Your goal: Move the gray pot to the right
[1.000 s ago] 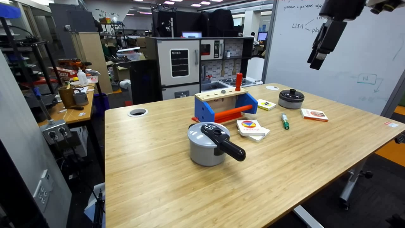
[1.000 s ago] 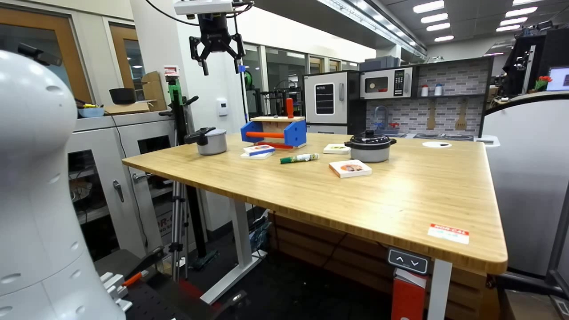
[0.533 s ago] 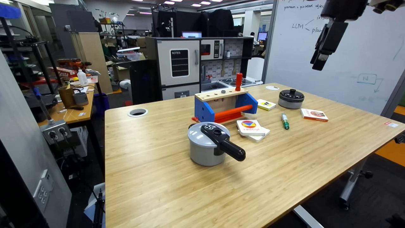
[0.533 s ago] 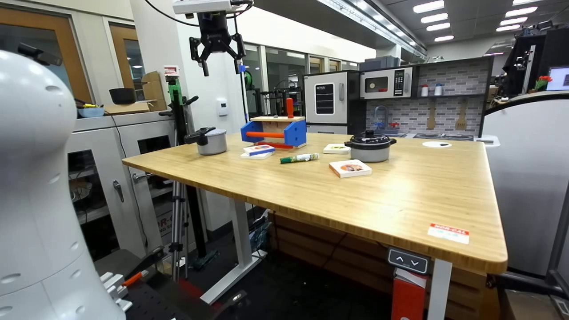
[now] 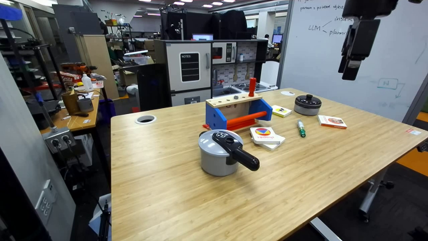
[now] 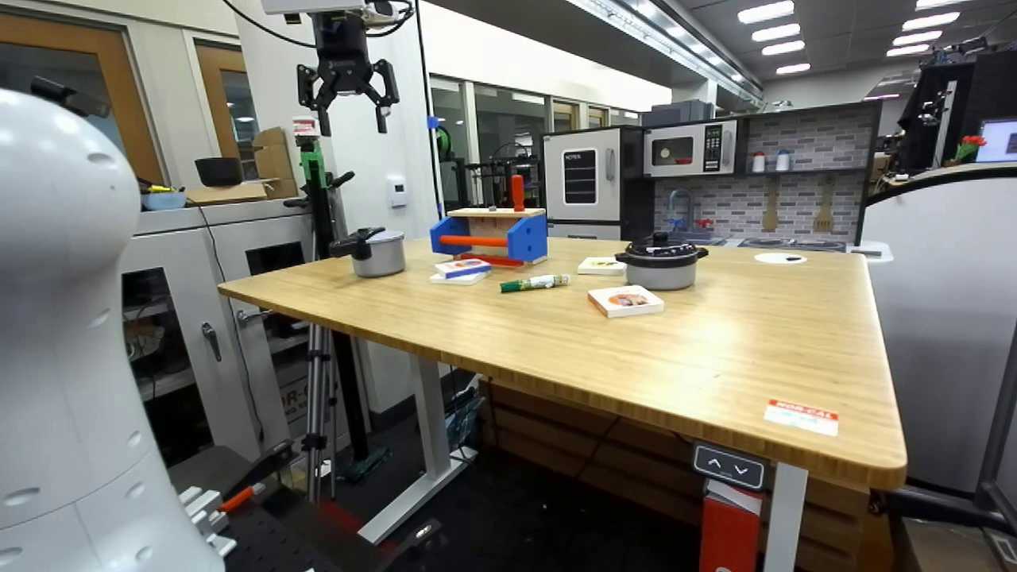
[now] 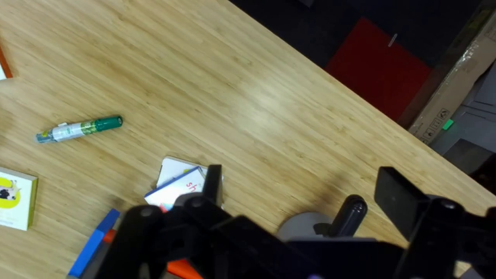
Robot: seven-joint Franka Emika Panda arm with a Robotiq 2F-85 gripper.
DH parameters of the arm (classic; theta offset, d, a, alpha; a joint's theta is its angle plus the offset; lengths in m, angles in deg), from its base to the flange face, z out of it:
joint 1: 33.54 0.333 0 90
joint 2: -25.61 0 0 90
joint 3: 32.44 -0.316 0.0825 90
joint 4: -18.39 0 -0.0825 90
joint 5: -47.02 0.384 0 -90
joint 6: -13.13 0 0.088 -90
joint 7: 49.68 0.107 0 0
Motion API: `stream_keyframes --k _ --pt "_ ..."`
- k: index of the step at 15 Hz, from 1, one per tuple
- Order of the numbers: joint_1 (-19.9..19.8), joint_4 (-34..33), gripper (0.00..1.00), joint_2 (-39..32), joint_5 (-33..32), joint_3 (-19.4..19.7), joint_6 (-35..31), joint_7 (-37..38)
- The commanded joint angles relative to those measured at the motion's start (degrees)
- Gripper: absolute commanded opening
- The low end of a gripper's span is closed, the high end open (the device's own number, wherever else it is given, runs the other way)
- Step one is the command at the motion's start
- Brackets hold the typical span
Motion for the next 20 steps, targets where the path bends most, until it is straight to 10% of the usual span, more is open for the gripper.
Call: stream_keyframes --k 1,20 --pt "0.8 -4.4 1.0 -3.4 0.5 -1.7 2.0 -1.3" --pt "4.0 -19.6 1.0 -19.7 6.9 -8.1 4.8 2.0"
